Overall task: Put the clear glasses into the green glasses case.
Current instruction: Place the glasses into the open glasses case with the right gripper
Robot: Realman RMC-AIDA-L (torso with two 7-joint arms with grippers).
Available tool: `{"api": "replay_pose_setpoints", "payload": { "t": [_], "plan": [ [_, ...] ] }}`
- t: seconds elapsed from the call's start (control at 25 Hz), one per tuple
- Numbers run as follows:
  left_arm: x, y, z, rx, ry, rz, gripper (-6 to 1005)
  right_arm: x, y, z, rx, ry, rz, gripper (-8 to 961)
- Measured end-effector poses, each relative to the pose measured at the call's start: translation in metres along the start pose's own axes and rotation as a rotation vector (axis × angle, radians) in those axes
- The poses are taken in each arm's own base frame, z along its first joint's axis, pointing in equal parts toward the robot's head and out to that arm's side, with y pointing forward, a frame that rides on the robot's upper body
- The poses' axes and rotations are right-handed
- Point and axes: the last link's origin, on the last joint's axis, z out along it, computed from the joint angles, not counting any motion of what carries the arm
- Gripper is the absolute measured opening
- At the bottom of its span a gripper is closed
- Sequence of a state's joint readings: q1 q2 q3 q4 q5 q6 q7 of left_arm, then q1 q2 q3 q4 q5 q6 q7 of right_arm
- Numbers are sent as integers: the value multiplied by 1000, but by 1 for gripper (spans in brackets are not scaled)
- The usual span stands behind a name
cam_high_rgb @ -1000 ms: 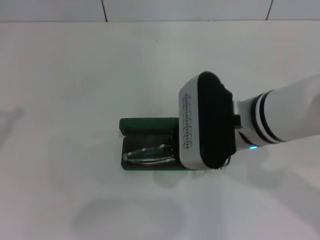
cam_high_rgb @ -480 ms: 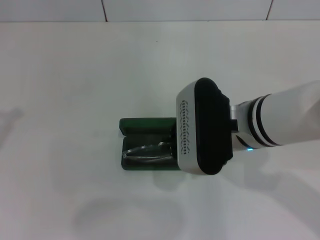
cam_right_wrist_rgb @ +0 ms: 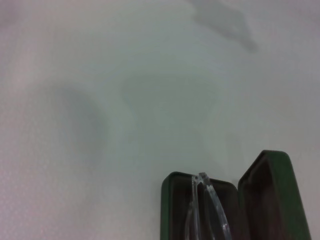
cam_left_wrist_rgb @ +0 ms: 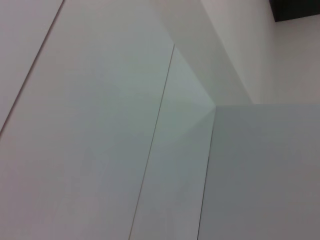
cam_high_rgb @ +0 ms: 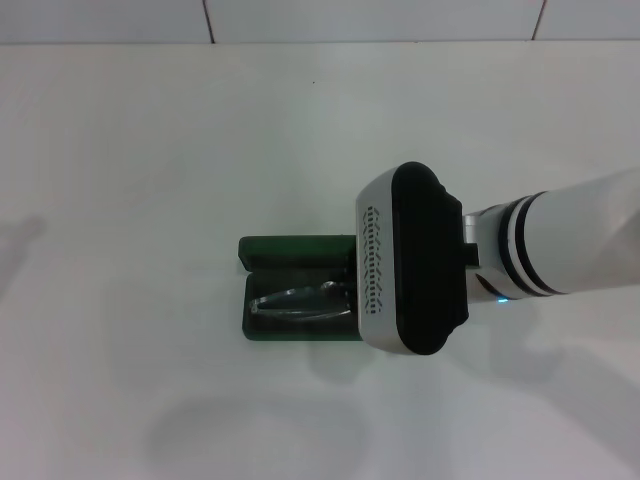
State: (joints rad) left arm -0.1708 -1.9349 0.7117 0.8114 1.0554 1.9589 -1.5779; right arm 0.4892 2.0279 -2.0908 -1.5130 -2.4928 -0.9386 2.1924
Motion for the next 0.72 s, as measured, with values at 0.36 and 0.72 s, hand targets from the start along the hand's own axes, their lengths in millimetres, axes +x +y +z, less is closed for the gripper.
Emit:
{"api": "replay_pose_setpoints", "payload": {
  "t": [0.36,0.72],
  "plan": [
    [-1,0,1,-1,3,-3,37,1,-2,1,12,-2,2,60],
    [-1,0,2,-2,6,-2,37,0,-2,2,16,5,-17,60]
  ]
}}
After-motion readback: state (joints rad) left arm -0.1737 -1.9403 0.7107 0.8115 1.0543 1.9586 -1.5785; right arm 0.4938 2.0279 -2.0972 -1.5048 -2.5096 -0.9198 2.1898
